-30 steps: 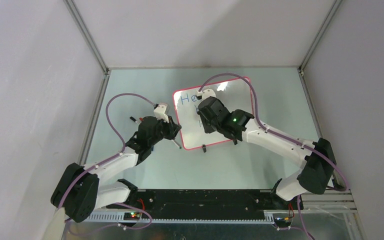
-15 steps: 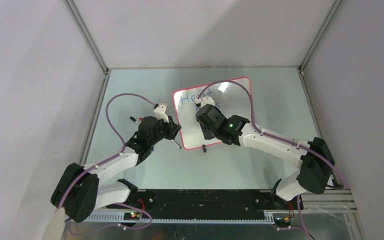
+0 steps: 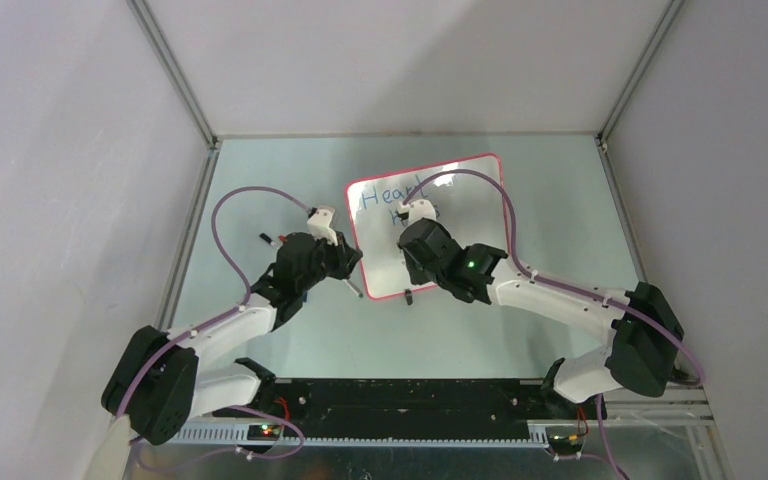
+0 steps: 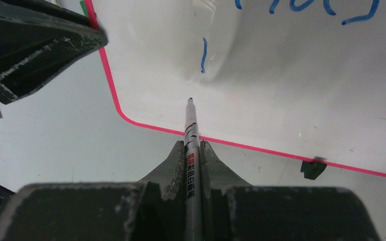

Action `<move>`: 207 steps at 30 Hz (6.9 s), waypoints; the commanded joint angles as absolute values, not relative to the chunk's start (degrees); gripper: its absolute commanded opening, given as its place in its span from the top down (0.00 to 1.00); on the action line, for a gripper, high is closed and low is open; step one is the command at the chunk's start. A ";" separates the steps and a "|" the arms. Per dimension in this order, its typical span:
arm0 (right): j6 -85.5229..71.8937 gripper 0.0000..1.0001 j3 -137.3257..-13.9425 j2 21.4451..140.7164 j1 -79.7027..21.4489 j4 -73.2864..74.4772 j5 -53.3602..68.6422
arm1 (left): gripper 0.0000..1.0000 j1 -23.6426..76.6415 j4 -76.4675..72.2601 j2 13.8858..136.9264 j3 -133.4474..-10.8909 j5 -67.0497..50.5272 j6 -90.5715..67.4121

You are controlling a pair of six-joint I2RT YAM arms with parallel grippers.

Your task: Write a sentence on the whiteboard

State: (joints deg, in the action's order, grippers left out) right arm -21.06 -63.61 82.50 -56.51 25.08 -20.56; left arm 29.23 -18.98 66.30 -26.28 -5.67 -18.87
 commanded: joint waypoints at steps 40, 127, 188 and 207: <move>-16.37 1.00 -67.83 85.27 -53.61 18.47 -21.89 | 0.81 29.47 -19.93 65.23 -27.69 -4.42 -17.01; -18.81 1.00 -69.54 84.18 -51.80 24.72 -21.01 | 0.80 29.45 -19.81 64.60 -27.43 -4.14 -16.71; -15.64 1.00 -69.50 86.38 -50.49 22.03 -22.48 | 0.80 29.45 -19.72 64.44 -27.42 -4.06 -16.67; -15.69 1.00 -69.50 86.70 -50.45 25.37 -20.69 | 0.80 29.49 -19.72 64.50 -27.42 -4.13 -16.67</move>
State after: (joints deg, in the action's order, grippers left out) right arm -15.81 -67.22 86.11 -50.74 24.53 -20.27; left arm 29.26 -18.76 65.93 -26.26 -4.82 -17.93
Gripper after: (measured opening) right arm 0.140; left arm 0.198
